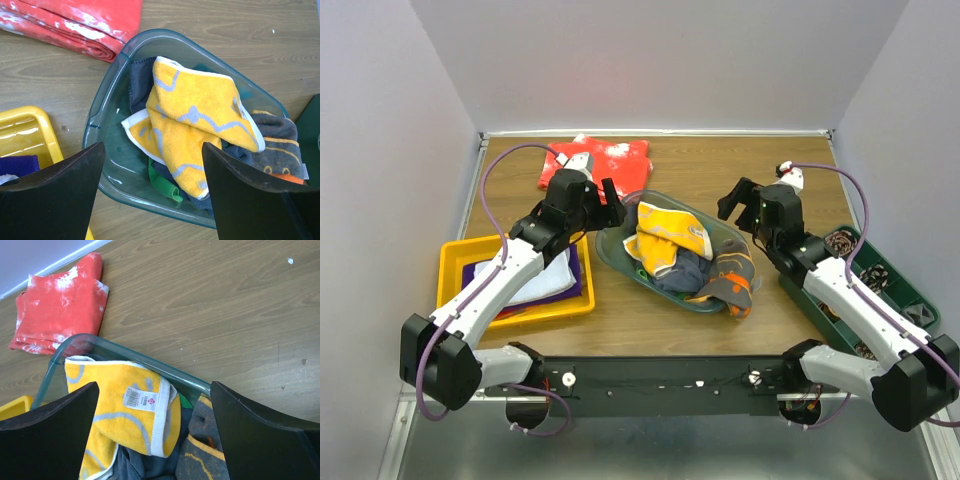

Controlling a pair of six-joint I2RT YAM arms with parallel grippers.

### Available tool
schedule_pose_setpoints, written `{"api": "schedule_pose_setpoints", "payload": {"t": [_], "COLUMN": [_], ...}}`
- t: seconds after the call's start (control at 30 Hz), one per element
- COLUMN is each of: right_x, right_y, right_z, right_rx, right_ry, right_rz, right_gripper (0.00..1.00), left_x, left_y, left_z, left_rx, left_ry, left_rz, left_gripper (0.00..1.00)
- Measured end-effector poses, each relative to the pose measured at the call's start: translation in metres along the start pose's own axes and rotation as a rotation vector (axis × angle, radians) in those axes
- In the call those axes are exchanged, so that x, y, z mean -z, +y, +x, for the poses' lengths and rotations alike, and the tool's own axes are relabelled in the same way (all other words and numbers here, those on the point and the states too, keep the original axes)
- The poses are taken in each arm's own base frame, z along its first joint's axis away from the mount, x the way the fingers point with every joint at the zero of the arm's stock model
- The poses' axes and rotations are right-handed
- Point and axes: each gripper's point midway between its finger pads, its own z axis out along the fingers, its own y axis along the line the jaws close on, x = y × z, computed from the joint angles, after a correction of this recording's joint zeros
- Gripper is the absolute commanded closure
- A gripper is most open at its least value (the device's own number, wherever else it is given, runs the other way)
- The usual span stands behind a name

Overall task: Fold and stack the towels
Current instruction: Move the bin to the corner of the board.

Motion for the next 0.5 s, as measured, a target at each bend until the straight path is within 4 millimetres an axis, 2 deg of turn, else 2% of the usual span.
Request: {"api": "schedule_pose_setpoints", "payload": {"t": [0.17, 0.3, 0.4, 0.47, 0.5], "right_x": [0.000, 0.002, 0.004, 0.003, 0.002], "right_y": [0.003, 0.017, 0.031, 0.039, 0.043], "right_z": [0.000, 0.004, 0.016, 0.031, 0.037], "right_rx": [0.010, 0.034, 0.036, 0.044, 0.046], "right_ry": [0.006, 0.049, 0.106, 0.155, 0.172], "right_rz": [-0.018, -0.089, -0.155, -0.183, -0.191], "right_gripper": [0.00, 0.00, 0.02, 0.03, 0.07], "left_x": [0.000, 0.002, 0.003, 0.003, 0.002], "left_y": [0.000, 0.002, 0.006, 0.009, 0.011], "left_z": [0.000, 0.000, 0.004, 0.010, 0.014], "left_rx": [0.000, 0.000, 0.004, 0.011, 0.015], "left_ry": [-0.001, -0.001, 0.001, 0.012, 0.019], "left_rz": [0.000, -0.009, -0.021, -0.029, -0.034], "left_gripper": [0.13, 0.14, 0.14, 0.15, 0.15]}}
